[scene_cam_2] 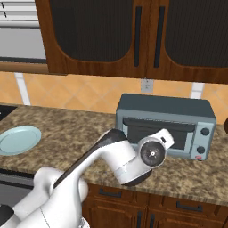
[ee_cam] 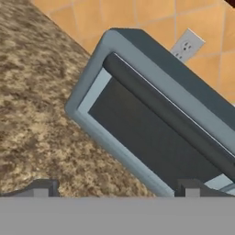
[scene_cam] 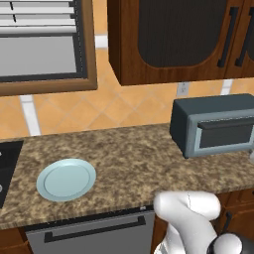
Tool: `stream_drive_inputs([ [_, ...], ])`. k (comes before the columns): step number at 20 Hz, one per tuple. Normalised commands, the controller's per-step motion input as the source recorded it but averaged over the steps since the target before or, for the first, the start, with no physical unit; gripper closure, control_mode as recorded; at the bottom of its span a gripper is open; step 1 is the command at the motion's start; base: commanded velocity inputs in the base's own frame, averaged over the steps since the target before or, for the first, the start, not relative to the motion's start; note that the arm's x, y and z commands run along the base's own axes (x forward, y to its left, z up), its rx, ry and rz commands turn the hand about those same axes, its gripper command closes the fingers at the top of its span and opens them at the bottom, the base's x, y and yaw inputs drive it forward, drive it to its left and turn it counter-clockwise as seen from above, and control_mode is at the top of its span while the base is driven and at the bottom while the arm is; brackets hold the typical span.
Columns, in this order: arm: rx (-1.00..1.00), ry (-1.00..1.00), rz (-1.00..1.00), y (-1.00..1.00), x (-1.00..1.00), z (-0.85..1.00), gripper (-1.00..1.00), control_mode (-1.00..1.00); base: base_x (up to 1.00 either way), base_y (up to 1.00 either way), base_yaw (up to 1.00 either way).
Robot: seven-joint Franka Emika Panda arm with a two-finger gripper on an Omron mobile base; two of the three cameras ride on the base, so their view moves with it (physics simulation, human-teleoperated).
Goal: Pick up the kebab skewer and baguette bread, and place them inside the toaster oven. Close the toaster oven door and start by setting the timer.
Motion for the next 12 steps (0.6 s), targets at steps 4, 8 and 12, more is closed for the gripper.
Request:
stream_drive_inputs([
  [4,0.00,-0.03,0.31,-0.65,-0.06,0.10,-1.00,-1.00,0.00,0.00,0.00],
  [8,-0.05,-0.19,0.43,-0.52,-0.01,0.00,-1.00,-1.00,0.00,0.00,0.00],
  [12,-0.11,-0.15,0.35,-0.33,0.12,0.00,-1.00,-1.00,0.00,0.00,0.00],
])
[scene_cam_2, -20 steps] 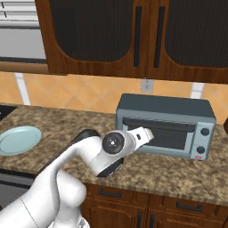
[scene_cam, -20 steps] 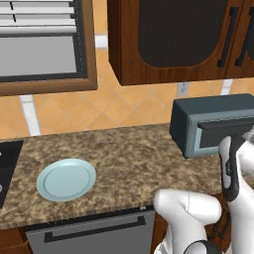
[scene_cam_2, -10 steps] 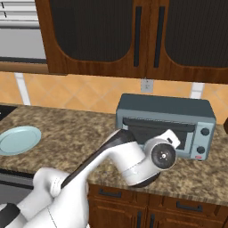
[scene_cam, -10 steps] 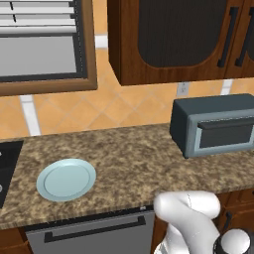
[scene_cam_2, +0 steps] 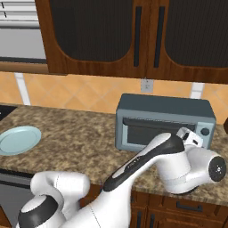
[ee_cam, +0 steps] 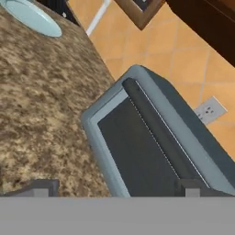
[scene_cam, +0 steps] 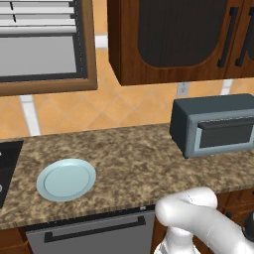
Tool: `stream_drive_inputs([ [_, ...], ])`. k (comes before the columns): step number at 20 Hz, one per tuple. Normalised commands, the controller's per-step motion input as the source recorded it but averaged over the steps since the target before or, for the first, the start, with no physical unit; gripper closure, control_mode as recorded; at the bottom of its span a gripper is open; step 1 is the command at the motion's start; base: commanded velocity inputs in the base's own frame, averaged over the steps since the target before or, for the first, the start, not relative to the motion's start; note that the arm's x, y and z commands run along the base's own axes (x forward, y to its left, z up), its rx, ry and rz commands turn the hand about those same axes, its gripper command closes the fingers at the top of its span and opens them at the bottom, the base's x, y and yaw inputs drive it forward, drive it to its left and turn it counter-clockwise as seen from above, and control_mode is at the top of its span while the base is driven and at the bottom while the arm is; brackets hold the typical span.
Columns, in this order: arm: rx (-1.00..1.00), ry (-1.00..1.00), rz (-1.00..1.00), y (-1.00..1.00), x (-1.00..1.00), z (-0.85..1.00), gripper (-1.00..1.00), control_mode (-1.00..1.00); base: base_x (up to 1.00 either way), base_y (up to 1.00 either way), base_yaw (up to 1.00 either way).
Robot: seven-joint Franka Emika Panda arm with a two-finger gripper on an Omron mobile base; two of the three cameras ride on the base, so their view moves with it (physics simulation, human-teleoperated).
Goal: Pick up the kebab skewer and baguette bread, and place them inside the toaster oven. Close the toaster oven door and start by setting the timer.
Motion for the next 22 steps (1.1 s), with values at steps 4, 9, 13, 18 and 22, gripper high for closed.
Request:
stream_drive_inputs([
  [4,-0.17,-0.16,0.11,-0.51,0.04,-0.04,-1.00,-1.00,0.00,0.00,0.00],
  [9,-0.24,-0.25,-0.03,-0.23,0.03,-0.13,-1.00,-1.00,0.00,0.00,0.00],
  [13,-0.30,-0.24,-0.07,0.01,0.24,-0.48,-1.00,-1.00,0.00,0.00,0.00],
  [18,-0.27,-0.09,0.00,-0.05,0.40,-0.22,-1.00,-1.00,0.00,0.00,0.00],
  [22,-0.22,-0.03,0.00,-0.19,0.23,0.00,-1.00,-1.00,0.00,0.00,0.00],
])
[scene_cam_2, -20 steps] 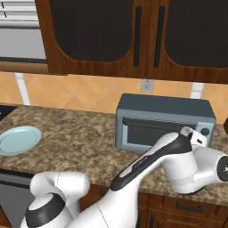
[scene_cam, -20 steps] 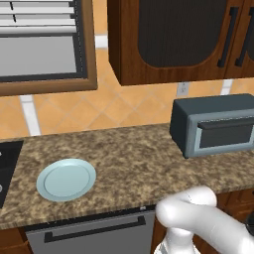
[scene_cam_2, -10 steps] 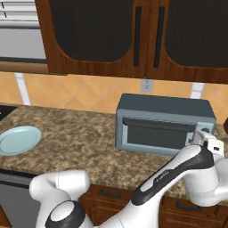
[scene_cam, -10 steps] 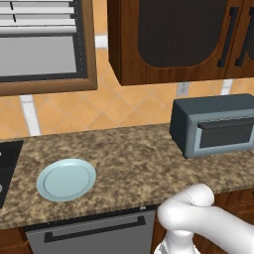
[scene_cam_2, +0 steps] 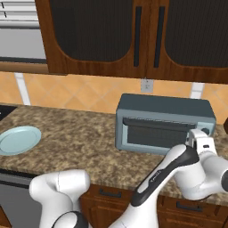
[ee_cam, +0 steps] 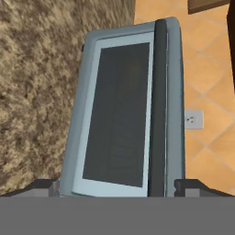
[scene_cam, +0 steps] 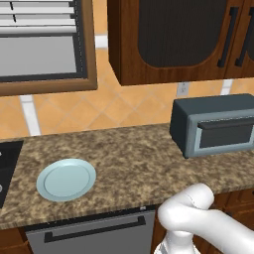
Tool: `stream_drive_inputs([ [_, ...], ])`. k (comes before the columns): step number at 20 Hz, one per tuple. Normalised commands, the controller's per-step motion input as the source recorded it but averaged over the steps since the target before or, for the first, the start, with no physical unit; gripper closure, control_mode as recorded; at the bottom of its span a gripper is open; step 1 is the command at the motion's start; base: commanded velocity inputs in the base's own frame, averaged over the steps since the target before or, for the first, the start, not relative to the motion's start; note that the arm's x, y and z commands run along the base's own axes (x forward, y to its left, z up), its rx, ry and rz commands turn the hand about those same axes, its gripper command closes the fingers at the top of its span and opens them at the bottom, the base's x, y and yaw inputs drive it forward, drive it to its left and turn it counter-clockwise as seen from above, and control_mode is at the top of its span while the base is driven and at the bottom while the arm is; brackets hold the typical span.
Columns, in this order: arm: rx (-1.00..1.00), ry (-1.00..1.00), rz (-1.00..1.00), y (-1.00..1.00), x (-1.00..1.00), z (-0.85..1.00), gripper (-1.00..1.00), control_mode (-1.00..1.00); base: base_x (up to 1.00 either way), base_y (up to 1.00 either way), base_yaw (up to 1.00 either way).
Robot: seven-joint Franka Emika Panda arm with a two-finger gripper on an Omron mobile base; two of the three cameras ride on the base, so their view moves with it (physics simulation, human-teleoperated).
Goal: Pick up the kebab skewer and baguette bread, and place them inside the toaster oven. Close the toaster oven door and start by setting the timer.
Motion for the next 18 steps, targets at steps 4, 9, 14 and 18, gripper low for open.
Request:
stream_drive_inputs([
  [4,-0.18,-0.12,0.03,-0.46,0.00,-0.06,-1.00,-1.00,0.00,0.00,0.00],
  [9,-0.09,-0.04,0.00,-0.08,0.00,-0.18,-1.00,-1.00,0.00,0.00,0.00],
  [14,-0.04,0.00,0.00,-0.01,0.12,-0.01,-1.00,-1.00,0.00,0.00,0.00],
  [18,-0.03,0.00,0.00,-0.09,0.22,-0.08,-1.00,-1.00,0.00,0.00,0.00],
])
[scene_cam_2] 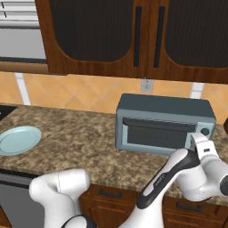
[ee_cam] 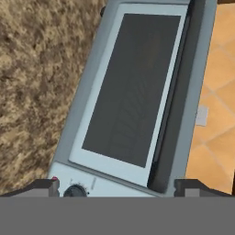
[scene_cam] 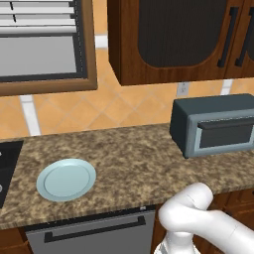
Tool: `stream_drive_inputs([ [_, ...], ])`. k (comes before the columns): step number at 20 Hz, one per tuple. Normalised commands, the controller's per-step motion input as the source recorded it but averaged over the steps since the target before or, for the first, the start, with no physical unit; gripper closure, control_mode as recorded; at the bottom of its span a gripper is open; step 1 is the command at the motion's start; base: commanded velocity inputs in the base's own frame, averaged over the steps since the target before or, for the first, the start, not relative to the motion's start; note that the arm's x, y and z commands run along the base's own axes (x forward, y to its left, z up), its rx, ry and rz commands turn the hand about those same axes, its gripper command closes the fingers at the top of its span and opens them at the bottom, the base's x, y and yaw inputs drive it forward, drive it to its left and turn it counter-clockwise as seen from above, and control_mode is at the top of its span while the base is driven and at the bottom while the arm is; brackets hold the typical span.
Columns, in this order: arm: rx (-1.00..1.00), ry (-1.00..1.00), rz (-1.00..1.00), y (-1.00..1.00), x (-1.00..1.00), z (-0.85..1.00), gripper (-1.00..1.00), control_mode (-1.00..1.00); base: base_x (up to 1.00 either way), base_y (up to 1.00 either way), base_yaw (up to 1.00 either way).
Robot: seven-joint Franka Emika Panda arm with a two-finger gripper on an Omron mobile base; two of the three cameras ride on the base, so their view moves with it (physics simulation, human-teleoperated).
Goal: Pick up the kebab skewer and baguette bread, and place them inside the toaster oven. Close the toaster oven door and start by setting the timer.
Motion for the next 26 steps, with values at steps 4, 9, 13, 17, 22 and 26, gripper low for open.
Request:
stream_drive_inputs([
  [4,-0.03,0.00,0.00,0.00,0.15,-0.25,-1.00,-1.00,0.00,0.00,0.00],
  [9,-0.04,0.00,0.00,-0.01,0.13,-0.14,-1.00,-1.00,0.00,0.00,0.00],
  [13,-0.04,-0.02,0.03,-0.14,0.18,-0.01,-1.00,-1.00,0.00,0.00,0.00],
  [17,-0.06,-0.02,0.03,-0.08,0.16,-0.10,-1.00,-1.00,0.00,0.00,0.00],
  [22,-0.07,-0.04,0.04,-0.08,0.14,-0.14,-1.00,-1.00,0.00,0.00,0.00],
  [26,-0.05,-0.01,0.04,-0.08,0.11,-0.03,-1.00,-1.00,0.00,0.00,0.00],
])
